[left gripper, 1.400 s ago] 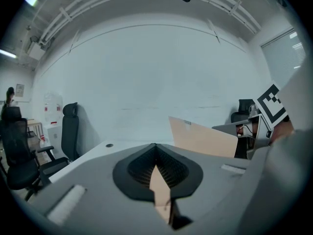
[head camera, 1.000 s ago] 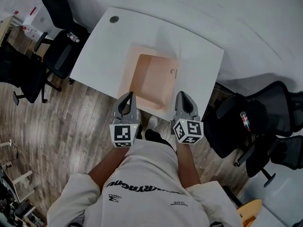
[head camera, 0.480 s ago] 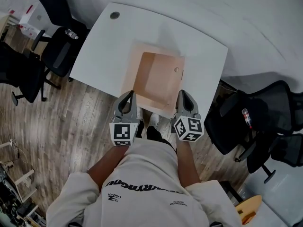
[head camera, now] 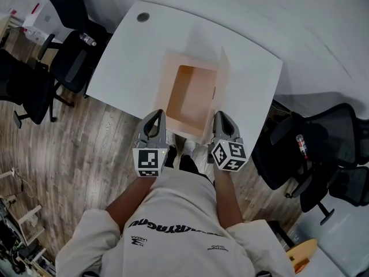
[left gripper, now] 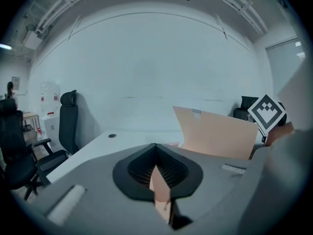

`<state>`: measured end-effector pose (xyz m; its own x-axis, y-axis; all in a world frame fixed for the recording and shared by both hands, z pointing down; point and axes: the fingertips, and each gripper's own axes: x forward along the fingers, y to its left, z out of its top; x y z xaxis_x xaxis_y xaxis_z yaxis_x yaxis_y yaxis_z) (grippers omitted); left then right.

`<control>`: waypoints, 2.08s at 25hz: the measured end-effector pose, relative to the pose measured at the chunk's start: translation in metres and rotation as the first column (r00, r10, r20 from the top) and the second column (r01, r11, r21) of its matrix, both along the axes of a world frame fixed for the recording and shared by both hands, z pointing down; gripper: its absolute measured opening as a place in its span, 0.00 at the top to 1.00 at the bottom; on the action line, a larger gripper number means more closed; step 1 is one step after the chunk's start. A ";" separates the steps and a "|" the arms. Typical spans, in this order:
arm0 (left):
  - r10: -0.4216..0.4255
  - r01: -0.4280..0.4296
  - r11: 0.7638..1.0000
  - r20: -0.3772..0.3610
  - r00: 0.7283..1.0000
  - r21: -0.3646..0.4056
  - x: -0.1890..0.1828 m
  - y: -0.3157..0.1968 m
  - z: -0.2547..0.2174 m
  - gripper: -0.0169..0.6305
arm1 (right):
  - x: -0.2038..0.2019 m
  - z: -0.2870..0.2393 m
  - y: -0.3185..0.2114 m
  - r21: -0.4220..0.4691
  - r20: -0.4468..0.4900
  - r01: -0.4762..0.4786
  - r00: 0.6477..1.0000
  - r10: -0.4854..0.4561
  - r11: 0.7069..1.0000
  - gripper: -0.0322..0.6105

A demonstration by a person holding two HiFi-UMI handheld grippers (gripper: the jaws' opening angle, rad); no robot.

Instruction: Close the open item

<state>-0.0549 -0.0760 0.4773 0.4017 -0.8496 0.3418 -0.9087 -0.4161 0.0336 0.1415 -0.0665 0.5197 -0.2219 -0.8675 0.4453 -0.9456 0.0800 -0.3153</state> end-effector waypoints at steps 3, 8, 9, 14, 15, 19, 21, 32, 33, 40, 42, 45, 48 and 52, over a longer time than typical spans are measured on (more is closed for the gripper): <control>-0.016 0.016 1.000 -0.003 1.000 -0.008 -0.007 -0.006 0.002 0.98 | -0.004 0.005 -0.003 -0.014 0.000 0.008 1.000 -0.008 1.000 0.95; -0.033 0.033 0.999 -0.021 0.999 -0.030 -0.014 -0.016 0.006 0.98 | -0.013 0.014 -0.010 -0.038 0.014 0.025 1.000 -0.024 0.999 0.92; -0.036 0.035 0.999 -0.018 0.999 -0.038 -0.017 -0.017 0.009 0.98 | -0.015 0.016 -0.011 -0.045 0.017 0.028 0.999 -0.027 0.999 0.91; -0.039 0.038 0.997 -0.011 0.999 -0.074 -0.024 -0.018 0.025 0.98 | -0.023 0.027 -0.013 -0.079 0.023 0.044 0.999 -0.042 0.996 0.88; -0.040 0.040 0.996 -0.009 0.999 -0.081 -0.026 -0.019 0.028 0.98 | -0.024 0.029 -0.014 -0.084 0.025 0.046 0.999 -0.044 0.995 0.88; -0.046 0.044 0.994 -0.016 0.999 -0.103 -0.027 -0.024 0.035 0.98 | -0.025 0.033 -0.017 -0.098 0.034 0.048 0.998 -0.045 0.994 0.87; -0.047 0.044 0.993 -0.019 0.999 -0.113 -0.030 -0.027 0.039 0.98 | -0.028 0.036 -0.018 -0.105 0.038 0.049 0.998 -0.045 0.993 0.87; -0.033 0.024 0.975 -0.037 0.999 -0.219 -0.035 -0.038 0.070 0.98 | -0.043 0.049 -0.024 -0.148 0.050 0.079 0.996 -0.073 0.986 0.84; -0.033 0.022 0.972 -0.043 0.999 -0.235 -0.036 -0.039 0.073 0.98 | -0.044 0.050 -0.024 -0.152 0.050 0.082 0.996 -0.075 0.985 0.84; -0.033 0.012 0.949 -0.061 0.998 -0.315 -0.041 -0.045 0.096 0.98 | -0.053 0.057 -0.028 -0.173 0.049 0.094 0.995 -0.087 0.981 0.84; -0.036 0.013 0.944 -0.063 0.997 -0.329 -0.043 -0.047 0.100 0.98 | -0.054 0.059 -0.029 -0.179 0.049 0.098 0.995 -0.091 0.979 0.84; -0.042 0.016 0.937 -0.068 0.997 -0.350 -0.046 -0.050 0.107 0.98 | -0.057 0.061 -0.031 -0.188 0.049 0.103 0.994 -0.096 0.977 0.84; -0.050 0.017 0.926 -0.076 0.996 -0.378 -0.051 -0.054 0.114 0.98 | -0.060 0.063 -0.032 -0.197 0.049 0.111 0.993 -0.104 0.974 0.83; -0.059 0.014 0.902 -0.091 0.994 -0.432 -0.052 -0.058 0.127 0.98 | -0.062 0.067 -0.033 -0.209 0.046 0.119 0.993 -0.112 0.971 0.83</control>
<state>-0.1070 -0.1341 0.6041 0.4241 -0.6440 0.6367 -0.9056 -0.3069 0.2928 0.0796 -0.0991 0.5863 -0.3332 -0.7223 0.6060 -0.9223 0.1164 -0.3684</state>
